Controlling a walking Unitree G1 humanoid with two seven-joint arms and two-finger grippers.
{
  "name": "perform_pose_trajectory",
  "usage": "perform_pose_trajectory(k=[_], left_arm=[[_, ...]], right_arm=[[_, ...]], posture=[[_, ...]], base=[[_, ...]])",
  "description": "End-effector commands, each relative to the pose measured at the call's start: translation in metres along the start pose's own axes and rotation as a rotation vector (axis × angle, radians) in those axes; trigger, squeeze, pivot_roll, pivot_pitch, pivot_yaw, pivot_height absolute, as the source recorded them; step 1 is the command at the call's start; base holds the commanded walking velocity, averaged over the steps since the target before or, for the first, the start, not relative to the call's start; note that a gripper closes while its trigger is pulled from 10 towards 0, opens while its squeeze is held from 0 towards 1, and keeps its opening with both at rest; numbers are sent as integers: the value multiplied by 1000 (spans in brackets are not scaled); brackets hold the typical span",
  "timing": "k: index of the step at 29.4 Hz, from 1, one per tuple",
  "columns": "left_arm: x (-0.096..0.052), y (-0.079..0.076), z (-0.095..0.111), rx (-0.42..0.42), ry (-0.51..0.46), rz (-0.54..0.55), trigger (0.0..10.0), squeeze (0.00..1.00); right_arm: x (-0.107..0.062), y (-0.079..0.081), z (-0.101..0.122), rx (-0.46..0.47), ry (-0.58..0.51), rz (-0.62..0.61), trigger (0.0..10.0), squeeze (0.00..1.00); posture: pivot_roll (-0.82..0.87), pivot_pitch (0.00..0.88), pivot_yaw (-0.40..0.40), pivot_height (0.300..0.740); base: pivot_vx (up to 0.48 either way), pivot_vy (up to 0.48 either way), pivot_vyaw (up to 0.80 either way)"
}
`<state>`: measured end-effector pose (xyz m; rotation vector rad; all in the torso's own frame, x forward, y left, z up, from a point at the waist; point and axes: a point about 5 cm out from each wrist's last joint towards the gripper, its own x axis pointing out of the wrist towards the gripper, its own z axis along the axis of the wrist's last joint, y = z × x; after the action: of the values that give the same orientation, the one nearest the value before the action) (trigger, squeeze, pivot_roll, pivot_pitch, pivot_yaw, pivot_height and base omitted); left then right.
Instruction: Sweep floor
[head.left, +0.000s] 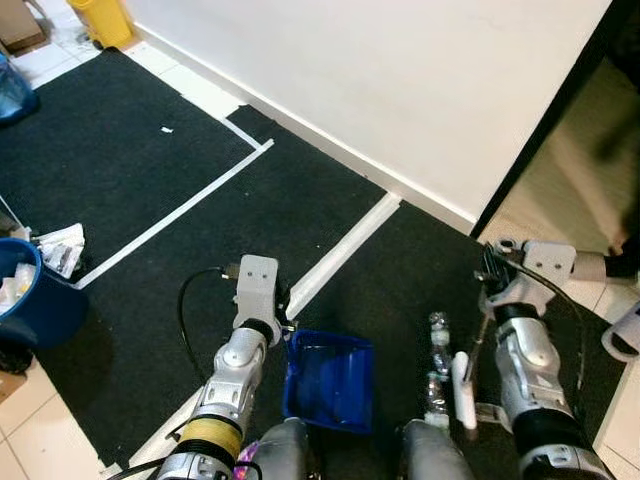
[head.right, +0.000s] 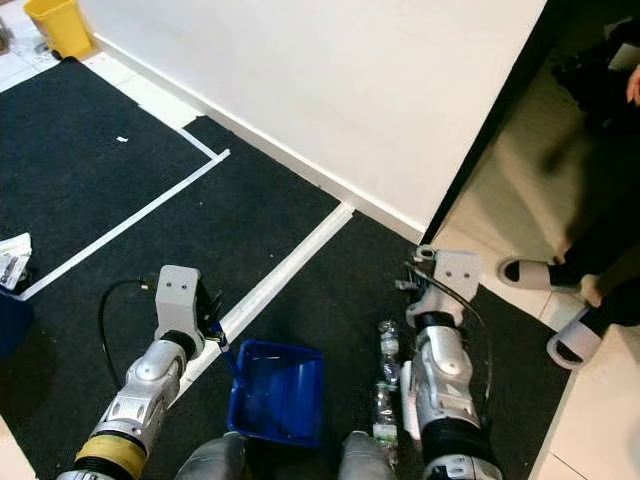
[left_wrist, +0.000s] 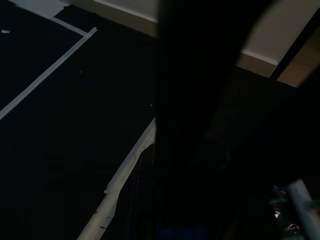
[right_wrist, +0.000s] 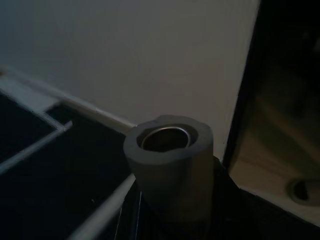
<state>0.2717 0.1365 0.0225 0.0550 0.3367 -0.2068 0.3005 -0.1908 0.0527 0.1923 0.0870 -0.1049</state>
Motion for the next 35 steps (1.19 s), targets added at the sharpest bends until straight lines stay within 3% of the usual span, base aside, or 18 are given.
perform_pose_trajectory(k=[1,6,12,18,24,29,30,32,34,35], left_arm=[[-3,-9,-10,-7,43,-49,10000,0],[-2,-10,-9,-4,45,-49,10000,0],[-1,-8,-6,-4,43,-29,10000,0],[0,-9,-6,-8,43,-27,10000,0],[2,-10,-5,-8,43,-29,10000,0],[5,-8,-3,1,45,-24,10000,0],[5,-8,-3,1,45,-24,10000,0],[5,-8,-4,3,49,-22,10000,0],[5,-8,-5,6,52,-22,10000,0],[5,-8,-5,6,52,-22,10000,0]], right_arm=[[1,14,-6,163,7,-4,10000,0],[12,37,6,247,-31,33,10000,0],[17,47,14,330,-58,56,10000,0],[17,47,21,414,-75,56,10000,0],[19,41,32,426,-114,60,10000,0],[15,11,71,39,-236,120,10000,0],[15,11,71,39,-236,120,10000,0],[10,-6,80,-84,-247,89,10000,0],[8,-21,89,-108,-269,39,10000,0],[8,-21,89,-108,-269,39,10000,0]], posture=[[9,140,27,740],[12,129,23,740],[11,113,18,740],[5,107,18,740],[-6,98,18,740],[-12,97,15,740],[-12,97,15,740],[-18,95,15,740],[-18,95,15,740],[-18,95,15,740]], base=[[0,0,0],[0,0,0],[0,0,0],[0,0,0],[0,0,0],[0,0,0],[0,0,0],[0,0,0],[0,0,0],[0,0,0]])
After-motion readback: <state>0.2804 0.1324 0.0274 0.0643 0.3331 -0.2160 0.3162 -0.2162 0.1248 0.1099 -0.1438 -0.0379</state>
